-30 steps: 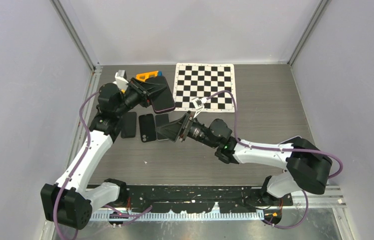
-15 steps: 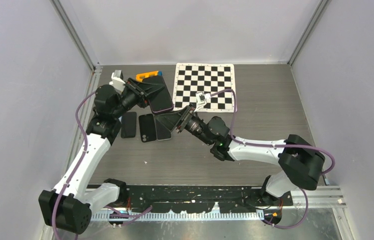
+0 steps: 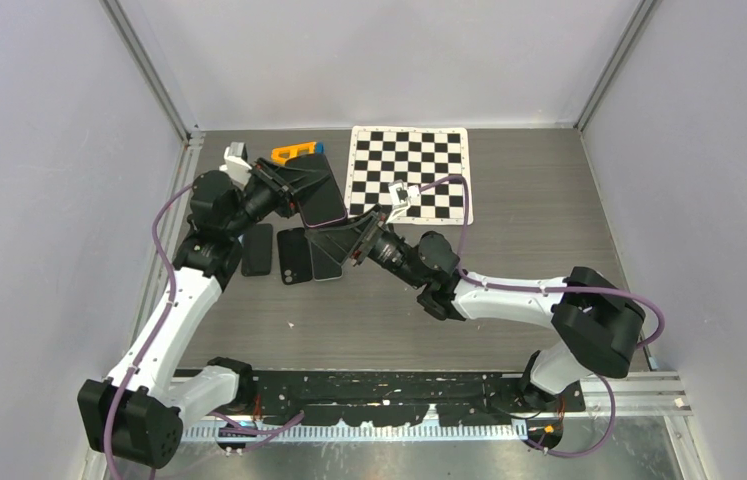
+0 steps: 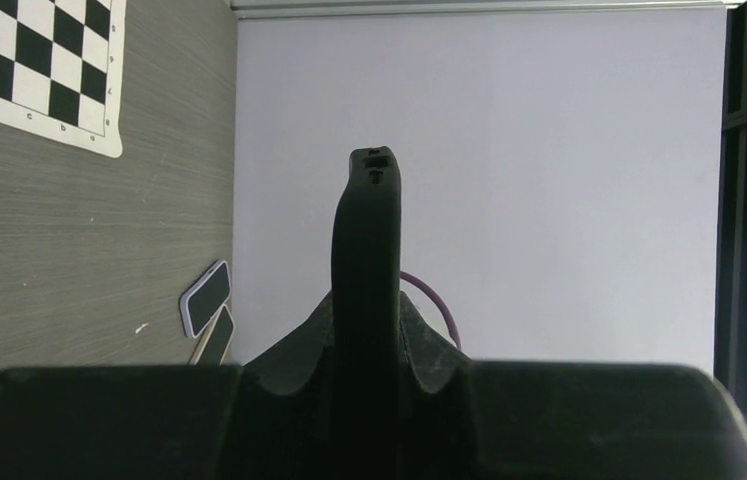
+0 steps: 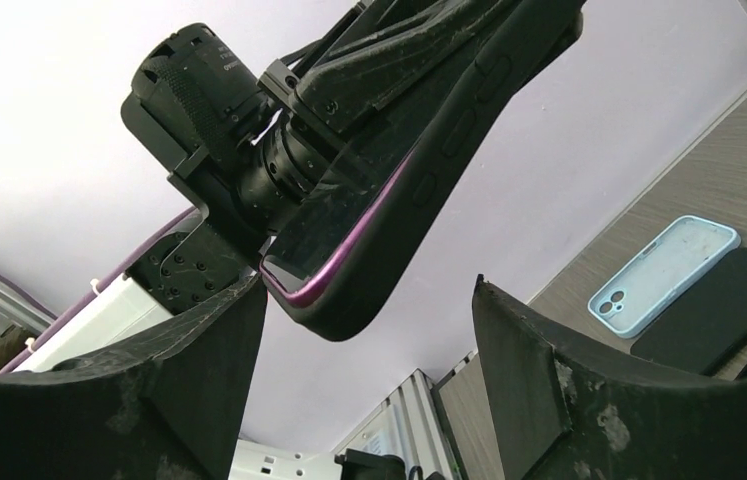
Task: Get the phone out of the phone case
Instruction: Remove the phone case from the phone.
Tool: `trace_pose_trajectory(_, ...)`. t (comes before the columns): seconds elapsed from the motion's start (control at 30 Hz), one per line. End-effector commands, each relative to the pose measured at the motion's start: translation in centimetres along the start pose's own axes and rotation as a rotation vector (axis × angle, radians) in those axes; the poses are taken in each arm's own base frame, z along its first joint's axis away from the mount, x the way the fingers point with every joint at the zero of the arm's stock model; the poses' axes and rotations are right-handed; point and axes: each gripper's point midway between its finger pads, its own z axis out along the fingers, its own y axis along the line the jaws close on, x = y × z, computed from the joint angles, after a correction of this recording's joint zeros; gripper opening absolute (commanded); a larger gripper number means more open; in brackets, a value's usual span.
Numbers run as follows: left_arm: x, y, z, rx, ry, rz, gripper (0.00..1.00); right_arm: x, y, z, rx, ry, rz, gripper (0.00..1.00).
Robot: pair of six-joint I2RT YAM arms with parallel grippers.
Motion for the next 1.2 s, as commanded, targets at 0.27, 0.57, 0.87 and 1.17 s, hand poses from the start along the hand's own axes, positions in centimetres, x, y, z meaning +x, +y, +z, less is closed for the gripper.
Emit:
trace_pose_trajectory(0.27,0.1,-2.8,-0.9,0.097,-0.013,0.031,0.0,-2.2,-0.2,1.6,0.064,-0.089,-0.008,0.65)
trace_pose_trajectory(0.57,0.3,-5.1,-1.4,0.135,-0.007,0.022,0.0,1.0,-7.4,0.8,0.315,-0.017,-0.07,0.09)
trace_pose_trajectory(0.87,1.0,-6.0,-1.8,0.095,0.042,-0.018,0.0,4.5,-14.7,-3.5,0.492,0.157,-0.417,0.02)
trace_pose_trajectory(1.17,1.1,-5.8,-1.9,0.057,0.049,-0.022,0.0,2.3,-16.1,-4.8,0.607,0.208,-0.645,0.02)
